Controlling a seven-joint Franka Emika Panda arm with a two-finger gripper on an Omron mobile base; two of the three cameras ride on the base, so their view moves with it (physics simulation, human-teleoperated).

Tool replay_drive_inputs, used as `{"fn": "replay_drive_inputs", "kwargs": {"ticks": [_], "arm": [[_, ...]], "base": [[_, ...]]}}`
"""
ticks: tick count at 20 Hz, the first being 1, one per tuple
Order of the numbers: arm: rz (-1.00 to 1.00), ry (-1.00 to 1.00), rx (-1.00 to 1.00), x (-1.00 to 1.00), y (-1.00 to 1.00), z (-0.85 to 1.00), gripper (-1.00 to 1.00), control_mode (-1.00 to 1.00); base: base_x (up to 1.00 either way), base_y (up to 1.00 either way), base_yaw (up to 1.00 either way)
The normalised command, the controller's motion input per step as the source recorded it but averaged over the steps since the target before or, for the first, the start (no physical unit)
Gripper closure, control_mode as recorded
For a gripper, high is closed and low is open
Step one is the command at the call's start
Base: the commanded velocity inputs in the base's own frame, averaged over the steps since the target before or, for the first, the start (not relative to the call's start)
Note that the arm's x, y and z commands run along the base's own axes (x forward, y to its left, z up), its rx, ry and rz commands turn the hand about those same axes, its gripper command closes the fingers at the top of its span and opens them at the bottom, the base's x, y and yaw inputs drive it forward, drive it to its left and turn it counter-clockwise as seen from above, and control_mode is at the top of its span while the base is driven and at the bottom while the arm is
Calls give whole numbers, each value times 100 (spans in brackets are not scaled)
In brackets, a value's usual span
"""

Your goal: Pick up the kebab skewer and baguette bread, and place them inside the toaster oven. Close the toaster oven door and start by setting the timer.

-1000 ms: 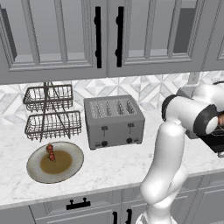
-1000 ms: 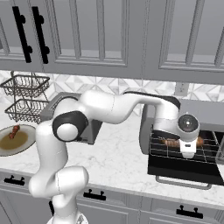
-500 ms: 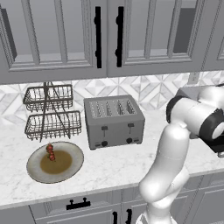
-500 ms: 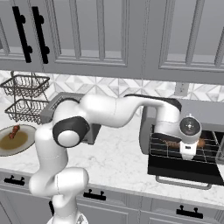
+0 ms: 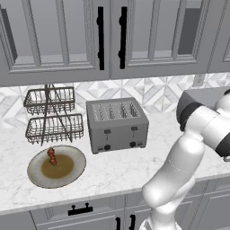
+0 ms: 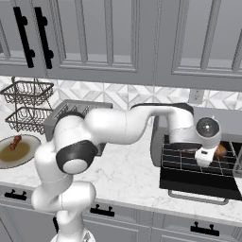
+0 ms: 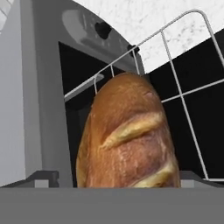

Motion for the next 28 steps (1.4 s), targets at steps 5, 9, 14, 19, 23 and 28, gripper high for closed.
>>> {"fn": "replay_drive_inputs", "kwargs": {"ticks": [5, 9, 14, 19, 23, 28], "arm": [[-27, 7, -1, -5, 16, 0, -100, -100], [-27, 7, -6, -13, 49, -5, -100, -100], [-15, 3, -10, -38, 47, -66, -100, -100], [-11, 0, -4, -10, 6, -45, -100, -100], [-20, 6, 0, 41, -6, 41, -100, -100], [-16, 13, 0, 33, -11, 70, -100, -100]], "base": [[0, 0, 0], [0, 0, 0], [0, 0, 0], [0, 0, 0], [0, 0, 0], [0, 0, 0]]}}
